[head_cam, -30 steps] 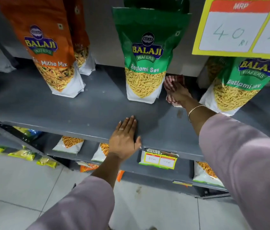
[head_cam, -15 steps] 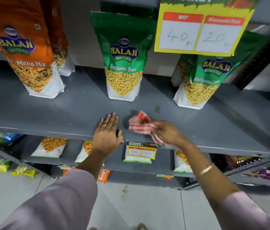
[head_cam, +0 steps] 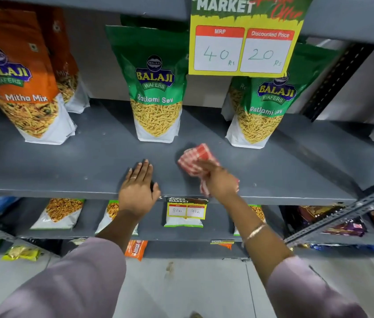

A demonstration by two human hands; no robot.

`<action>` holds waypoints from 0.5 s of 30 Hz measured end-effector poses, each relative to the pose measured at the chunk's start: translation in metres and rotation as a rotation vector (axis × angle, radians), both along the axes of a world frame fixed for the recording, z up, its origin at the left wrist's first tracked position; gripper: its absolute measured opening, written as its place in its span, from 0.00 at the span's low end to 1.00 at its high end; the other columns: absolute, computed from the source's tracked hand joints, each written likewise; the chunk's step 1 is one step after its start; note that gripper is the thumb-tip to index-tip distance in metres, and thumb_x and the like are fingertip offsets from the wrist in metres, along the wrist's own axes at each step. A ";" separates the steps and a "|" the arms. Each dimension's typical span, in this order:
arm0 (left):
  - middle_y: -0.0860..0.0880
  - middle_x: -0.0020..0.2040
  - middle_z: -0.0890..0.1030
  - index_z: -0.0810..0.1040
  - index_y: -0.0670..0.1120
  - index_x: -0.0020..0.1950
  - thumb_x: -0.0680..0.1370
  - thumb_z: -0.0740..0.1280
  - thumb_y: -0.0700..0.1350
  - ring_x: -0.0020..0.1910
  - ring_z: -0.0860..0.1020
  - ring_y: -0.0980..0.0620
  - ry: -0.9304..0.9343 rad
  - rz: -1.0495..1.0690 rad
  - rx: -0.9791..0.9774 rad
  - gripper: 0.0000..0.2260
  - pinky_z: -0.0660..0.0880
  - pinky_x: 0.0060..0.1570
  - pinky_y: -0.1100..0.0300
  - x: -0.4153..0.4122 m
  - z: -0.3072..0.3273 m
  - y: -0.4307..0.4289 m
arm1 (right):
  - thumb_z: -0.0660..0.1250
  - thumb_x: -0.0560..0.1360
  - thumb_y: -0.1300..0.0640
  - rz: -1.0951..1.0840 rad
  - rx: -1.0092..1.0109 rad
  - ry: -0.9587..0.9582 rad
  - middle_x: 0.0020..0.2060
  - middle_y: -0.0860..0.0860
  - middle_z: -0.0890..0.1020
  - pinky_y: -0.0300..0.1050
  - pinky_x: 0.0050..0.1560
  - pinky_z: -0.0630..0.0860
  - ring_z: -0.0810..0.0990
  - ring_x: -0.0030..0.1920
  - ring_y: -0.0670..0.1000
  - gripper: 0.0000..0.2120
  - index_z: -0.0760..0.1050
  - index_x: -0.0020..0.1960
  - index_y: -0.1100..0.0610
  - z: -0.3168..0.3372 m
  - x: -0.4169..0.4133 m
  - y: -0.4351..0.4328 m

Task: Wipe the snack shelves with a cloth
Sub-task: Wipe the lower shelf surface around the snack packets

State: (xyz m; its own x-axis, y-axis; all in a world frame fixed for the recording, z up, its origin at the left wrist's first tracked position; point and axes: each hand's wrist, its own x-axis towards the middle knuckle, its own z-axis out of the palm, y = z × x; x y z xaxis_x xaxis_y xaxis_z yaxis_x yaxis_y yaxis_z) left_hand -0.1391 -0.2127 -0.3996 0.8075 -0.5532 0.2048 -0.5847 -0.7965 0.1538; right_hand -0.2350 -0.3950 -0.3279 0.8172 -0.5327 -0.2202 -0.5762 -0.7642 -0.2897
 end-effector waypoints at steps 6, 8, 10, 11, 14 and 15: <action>0.38 0.60 0.78 0.78 0.35 0.59 0.71 0.53 0.48 0.58 0.78 0.40 0.009 -0.016 0.017 0.26 0.59 0.63 0.52 0.001 0.001 0.002 | 0.61 0.78 0.70 0.550 0.729 0.135 0.57 0.55 0.80 0.29 0.52 0.74 0.80 0.46 0.36 0.15 0.74 0.63 0.67 0.048 -0.029 -0.024; 0.38 0.61 0.78 0.78 0.35 0.59 0.71 0.52 0.48 0.58 0.78 0.39 0.026 -0.011 0.036 0.26 0.57 0.65 0.53 0.001 0.001 0.001 | 0.60 0.78 0.71 0.304 0.778 -0.121 0.55 0.52 0.79 0.22 0.45 0.74 0.80 0.39 0.29 0.16 0.73 0.65 0.67 0.055 -0.020 -0.040; 0.38 0.61 0.78 0.78 0.35 0.59 0.71 0.52 0.48 0.58 0.78 0.40 0.041 -0.006 0.040 0.26 0.53 0.68 0.56 0.001 0.001 0.001 | 0.59 0.79 0.66 -0.016 0.559 -0.355 0.53 0.54 0.81 0.29 0.43 0.76 0.84 0.42 0.36 0.15 0.74 0.65 0.62 0.036 -0.003 -0.050; 0.38 0.61 0.78 0.78 0.35 0.59 0.71 0.53 0.48 0.58 0.78 0.40 0.046 -0.005 0.036 0.26 0.50 0.68 0.57 0.001 0.001 0.001 | 0.58 0.80 0.63 -0.114 0.397 -0.359 0.55 0.56 0.83 0.37 0.47 0.76 0.84 0.49 0.46 0.16 0.74 0.66 0.57 0.024 0.005 -0.046; 0.38 0.61 0.78 0.78 0.35 0.60 0.71 0.53 0.48 0.59 0.78 0.40 0.052 -0.017 0.026 0.26 0.49 0.69 0.58 0.002 0.000 0.002 | 0.55 0.81 0.52 0.046 0.001 -0.133 0.73 0.52 0.69 0.47 0.68 0.68 0.70 0.71 0.54 0.21 0.62 0.74 0.48 -0.015 0.023 -0.020; 0.39 0.61 0.78 0.78 0.36 0.60 0.71 0.53 0.48 0.59 0.77 0.40 0.055 -0.019 0.030 0.26 0.49 0.69 0.58 0.002 0.000 0.002 | 0.52 0.82 0.50 0.151 -0.068 -0.093 0.77 0.48 0.60 0.47 0.74 0.60 0.61 0.76 0.51 0.23 0.56 0.76 0.48 -0.024 0.030 -0.015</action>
